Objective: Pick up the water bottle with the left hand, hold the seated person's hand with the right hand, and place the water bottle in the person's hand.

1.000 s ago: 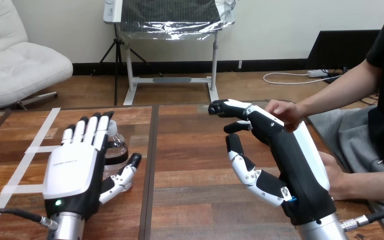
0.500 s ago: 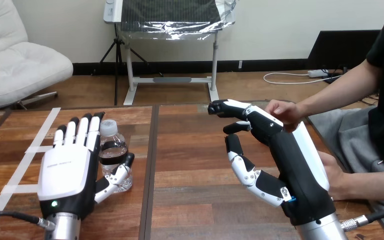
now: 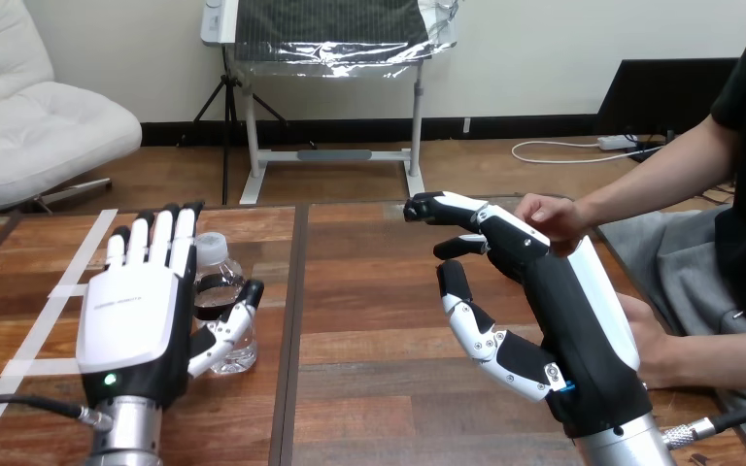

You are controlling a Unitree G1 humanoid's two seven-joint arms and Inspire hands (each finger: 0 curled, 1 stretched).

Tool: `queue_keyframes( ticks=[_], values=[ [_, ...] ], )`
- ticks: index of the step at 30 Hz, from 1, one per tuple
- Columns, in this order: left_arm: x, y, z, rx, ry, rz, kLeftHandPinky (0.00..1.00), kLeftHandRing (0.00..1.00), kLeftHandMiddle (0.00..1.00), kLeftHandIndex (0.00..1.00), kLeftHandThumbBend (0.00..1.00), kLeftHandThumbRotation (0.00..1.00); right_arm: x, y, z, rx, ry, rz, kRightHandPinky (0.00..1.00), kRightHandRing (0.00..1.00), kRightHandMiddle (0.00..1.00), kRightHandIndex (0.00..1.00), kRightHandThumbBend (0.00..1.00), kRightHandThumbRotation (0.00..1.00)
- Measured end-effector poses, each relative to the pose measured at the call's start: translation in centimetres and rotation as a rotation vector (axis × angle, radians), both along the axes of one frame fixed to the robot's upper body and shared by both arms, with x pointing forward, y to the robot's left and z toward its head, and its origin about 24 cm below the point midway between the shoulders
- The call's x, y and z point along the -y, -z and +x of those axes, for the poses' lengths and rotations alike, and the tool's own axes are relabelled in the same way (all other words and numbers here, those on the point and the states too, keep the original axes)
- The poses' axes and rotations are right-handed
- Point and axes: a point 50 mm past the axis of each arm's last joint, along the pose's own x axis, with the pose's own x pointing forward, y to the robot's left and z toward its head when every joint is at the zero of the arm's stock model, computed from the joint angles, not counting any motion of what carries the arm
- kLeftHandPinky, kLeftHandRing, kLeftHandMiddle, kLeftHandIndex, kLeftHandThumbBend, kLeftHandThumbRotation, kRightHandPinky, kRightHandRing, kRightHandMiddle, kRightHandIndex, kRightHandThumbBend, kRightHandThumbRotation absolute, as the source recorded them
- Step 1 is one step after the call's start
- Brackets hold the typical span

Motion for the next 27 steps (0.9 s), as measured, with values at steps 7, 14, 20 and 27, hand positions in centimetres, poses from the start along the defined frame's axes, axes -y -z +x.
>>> queue_keyframes(
  ticks=[7, 14, 20, 27],
  values=[
    [0.22, -0.26, 0.17, 0.018, 0.019, -0.061, 1.0, 1.0, 1.0, 1.0, 0.57, 1.0, -0.01, 0.01, 0.0, 0.0, 0.0, -0.002, 0.68, 0.81, 0.82, 0.73, 0.08, 0.0],
    [0.49, -0.53, 0.26, 0.055, 0.066, -0.294, 1.0, 1.0, 1.0, 1.0, 0.71, 0.93, -0.01, 0.01, 0.0, 0.0, 0.0, -0.001, 0.68, 0.81, 0.82, 0.74, 0.09, 0.0],
    [0.67, -0.81, 0.48, 0.065, 0.071, -0.536, 1.0, 1.0, 1.0, 1.0, 0.85, 0.8, -0.03, 0.02, -0.01, -0.001, -0.001, -0.001, 0.68, 0.81, 0.82, 0.74, 0.1, 0.0],
    [0.66, -0.78, 0.88, 0.032, 0.042, -0.772, 1.0, 1.0, 1.0, 1.0, 0.95, 0.73, -0.03, 0.02, 0.0, -0.001, -0.001, -0.002, 0.69, 0.81, 0.82, 0.74, 0.1, 0.0]
  ],
)
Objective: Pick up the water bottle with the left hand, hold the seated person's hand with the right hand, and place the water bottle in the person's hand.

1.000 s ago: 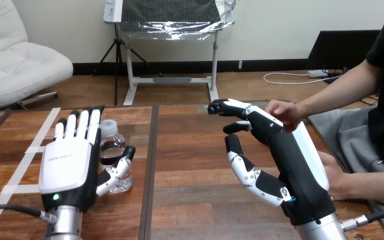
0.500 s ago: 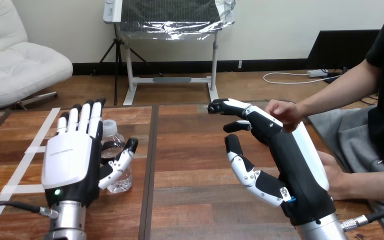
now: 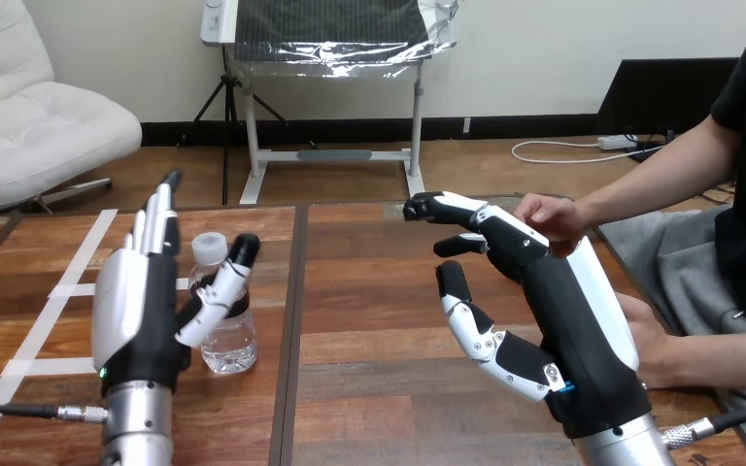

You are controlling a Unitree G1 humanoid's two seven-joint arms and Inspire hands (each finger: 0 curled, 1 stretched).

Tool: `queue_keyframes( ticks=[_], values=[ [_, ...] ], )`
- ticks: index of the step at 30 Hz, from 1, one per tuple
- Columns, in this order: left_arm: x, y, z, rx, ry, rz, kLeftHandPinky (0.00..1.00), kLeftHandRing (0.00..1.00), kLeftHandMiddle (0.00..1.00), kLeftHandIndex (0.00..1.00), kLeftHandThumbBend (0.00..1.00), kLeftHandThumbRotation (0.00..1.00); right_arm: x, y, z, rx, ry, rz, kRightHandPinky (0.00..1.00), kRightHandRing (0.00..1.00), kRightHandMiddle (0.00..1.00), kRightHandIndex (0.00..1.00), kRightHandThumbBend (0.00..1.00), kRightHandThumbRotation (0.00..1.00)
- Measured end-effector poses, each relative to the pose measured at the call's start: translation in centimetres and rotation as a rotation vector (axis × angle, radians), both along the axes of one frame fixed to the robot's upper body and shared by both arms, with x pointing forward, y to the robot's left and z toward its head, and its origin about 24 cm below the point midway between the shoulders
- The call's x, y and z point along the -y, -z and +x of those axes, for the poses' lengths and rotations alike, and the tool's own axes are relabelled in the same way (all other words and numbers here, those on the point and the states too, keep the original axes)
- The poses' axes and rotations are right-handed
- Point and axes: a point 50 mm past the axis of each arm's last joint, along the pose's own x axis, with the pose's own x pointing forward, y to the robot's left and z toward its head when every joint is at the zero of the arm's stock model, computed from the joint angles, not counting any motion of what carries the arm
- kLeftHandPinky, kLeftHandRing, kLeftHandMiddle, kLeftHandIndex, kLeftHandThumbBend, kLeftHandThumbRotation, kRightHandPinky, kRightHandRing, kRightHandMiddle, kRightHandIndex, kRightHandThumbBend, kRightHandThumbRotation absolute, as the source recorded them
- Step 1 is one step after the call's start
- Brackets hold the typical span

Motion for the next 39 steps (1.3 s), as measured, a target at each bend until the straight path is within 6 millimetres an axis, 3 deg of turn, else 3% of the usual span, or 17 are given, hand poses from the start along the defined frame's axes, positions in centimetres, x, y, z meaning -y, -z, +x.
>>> queue_keyframes(
  ticks=[20, 39],
  values=[
    [-0.7, 0.7, 0.8, -0.144, 0.027, -0.29, 1.0, 1.0, 1.0, 1.0, 0.99, 0.6, 0.0, 0.0, 0.0, -0.003, 0.002, -0.004, 0.69, 0.81, 0.82, 0.74, 0.11, 0.0],
    [-0.9, 1.4, 1.3, -0.21, 0.021, -0.329, 1.0, 1.0, 1.0, 1.0, 1.0, 0.54, 0.1, 0.0, 0.0, -0.004, 0.002, -0.01, 0.69, 0.8, 0.82, 0.75, 0.11, 0.0]
  ],
)
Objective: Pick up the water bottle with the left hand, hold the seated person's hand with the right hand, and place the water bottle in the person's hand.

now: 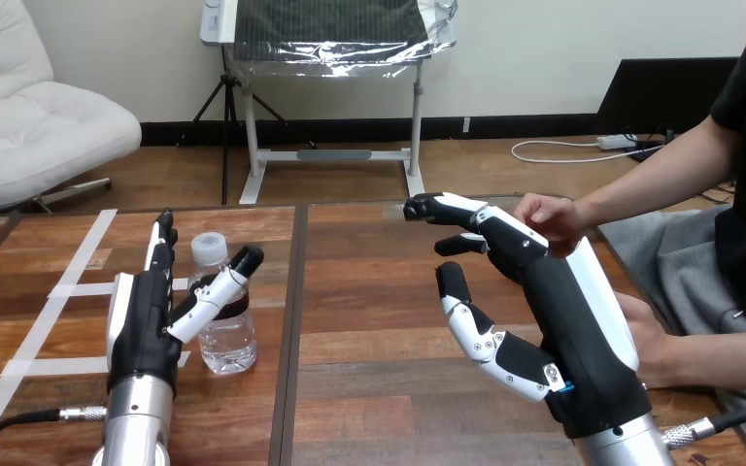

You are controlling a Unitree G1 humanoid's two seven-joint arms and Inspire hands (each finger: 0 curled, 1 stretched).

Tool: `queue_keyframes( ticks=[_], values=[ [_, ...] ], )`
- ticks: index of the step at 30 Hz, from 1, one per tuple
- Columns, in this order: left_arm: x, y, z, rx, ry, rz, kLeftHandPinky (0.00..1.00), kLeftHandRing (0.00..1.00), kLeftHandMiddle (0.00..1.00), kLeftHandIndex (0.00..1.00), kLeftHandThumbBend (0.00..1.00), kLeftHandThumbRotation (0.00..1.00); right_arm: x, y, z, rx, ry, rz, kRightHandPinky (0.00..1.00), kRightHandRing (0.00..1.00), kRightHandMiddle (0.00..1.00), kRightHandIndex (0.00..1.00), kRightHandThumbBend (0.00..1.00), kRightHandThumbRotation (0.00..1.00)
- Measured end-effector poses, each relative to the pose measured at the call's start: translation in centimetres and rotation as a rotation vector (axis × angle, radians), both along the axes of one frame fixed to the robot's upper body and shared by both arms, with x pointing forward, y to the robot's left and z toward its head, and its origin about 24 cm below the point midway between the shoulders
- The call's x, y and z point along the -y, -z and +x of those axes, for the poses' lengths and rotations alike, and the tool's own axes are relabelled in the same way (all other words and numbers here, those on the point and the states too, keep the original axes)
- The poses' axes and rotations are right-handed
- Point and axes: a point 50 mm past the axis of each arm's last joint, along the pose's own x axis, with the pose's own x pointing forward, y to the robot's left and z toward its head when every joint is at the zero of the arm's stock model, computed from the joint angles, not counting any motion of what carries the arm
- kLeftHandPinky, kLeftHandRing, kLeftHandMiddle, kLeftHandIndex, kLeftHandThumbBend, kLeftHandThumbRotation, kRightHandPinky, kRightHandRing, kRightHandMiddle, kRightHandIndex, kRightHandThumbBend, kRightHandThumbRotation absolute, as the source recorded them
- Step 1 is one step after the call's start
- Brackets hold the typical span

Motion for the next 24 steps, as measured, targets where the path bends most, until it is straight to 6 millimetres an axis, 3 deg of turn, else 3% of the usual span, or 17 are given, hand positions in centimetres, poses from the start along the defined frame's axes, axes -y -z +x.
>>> queue_keyframes(
  ticks=[24],
  values=[
    [-0.1, 1.3, 0.1, -0.109, 0.025, 0.1, 1.0, 1.0, 1.0, 1.0, 1.0, 0.56, 0.0, 0.2, 0.1, -0.016, 0.005, -0.014, 0.72, 0.82, 0.82, 0.75, 0.12, 0.0]
  ],
)
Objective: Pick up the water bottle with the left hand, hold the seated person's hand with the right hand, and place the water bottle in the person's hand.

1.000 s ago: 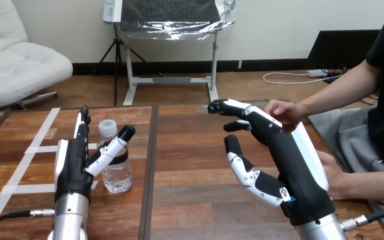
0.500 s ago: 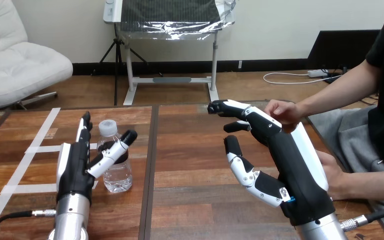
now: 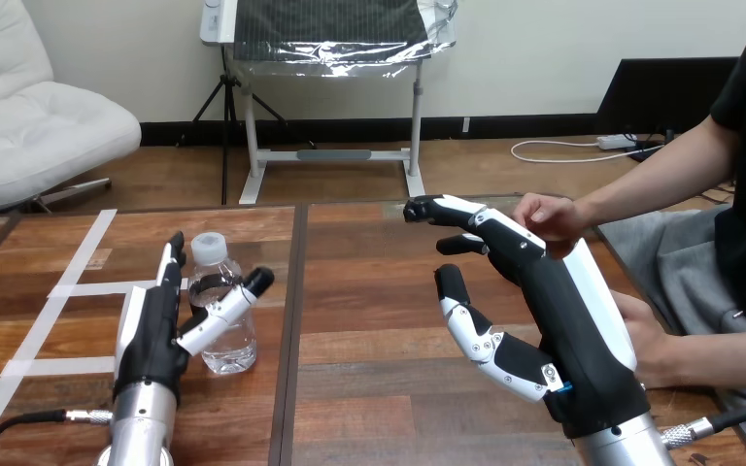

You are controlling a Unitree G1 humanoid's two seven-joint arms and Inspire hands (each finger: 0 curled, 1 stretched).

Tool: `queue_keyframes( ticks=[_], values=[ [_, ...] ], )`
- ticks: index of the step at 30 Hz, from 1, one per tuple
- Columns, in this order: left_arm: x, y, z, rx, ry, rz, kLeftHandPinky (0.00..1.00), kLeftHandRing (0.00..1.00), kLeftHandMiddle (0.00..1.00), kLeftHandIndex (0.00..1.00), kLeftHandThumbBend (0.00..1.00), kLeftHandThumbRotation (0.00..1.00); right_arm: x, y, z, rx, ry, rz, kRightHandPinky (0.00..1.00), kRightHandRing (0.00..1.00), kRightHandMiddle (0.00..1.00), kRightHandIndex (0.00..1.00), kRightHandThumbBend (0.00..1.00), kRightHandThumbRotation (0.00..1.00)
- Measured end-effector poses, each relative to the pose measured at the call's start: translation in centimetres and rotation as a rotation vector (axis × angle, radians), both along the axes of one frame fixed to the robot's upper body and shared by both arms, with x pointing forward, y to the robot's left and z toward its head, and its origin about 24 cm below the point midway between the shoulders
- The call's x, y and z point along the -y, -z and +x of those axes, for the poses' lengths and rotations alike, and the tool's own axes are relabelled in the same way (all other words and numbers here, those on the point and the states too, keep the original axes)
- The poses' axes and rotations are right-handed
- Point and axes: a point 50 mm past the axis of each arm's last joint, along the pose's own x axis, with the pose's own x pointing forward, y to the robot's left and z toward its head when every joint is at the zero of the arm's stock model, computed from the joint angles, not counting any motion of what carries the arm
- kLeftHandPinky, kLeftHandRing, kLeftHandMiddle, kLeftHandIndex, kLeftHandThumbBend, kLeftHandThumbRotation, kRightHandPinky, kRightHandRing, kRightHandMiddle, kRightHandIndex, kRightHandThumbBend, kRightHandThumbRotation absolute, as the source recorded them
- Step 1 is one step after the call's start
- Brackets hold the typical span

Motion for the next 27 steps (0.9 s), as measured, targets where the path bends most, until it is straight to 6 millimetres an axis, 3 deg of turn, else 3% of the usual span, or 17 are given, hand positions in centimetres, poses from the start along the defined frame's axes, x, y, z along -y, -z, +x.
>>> queue_keyframes(
  ticks=[8, 27],
  values=[
    [-0.04, 0.28, -0.06, -0.033, 0.01, 0.052, 0.96, 0.99, 1.0, 1.0, 1.0, 0.53, 0.02, 0.01, -0.01, -0.001, -0.003, -0.005, 0.72, 0.82, 0.82, 0.75, 0.12, 0.0],
    [0.29, 0.6, 0.47, -0.078, 0.027, 0.196, 0.79, 0.86, 0.9, 0.91, 0.98, 0.38, 0.12, 0.06, -0.02, -0.004, -0.009, -0.018, 0.72, 0.81, 0.82, 0.75, 0.13, 0.0]
  ],
)
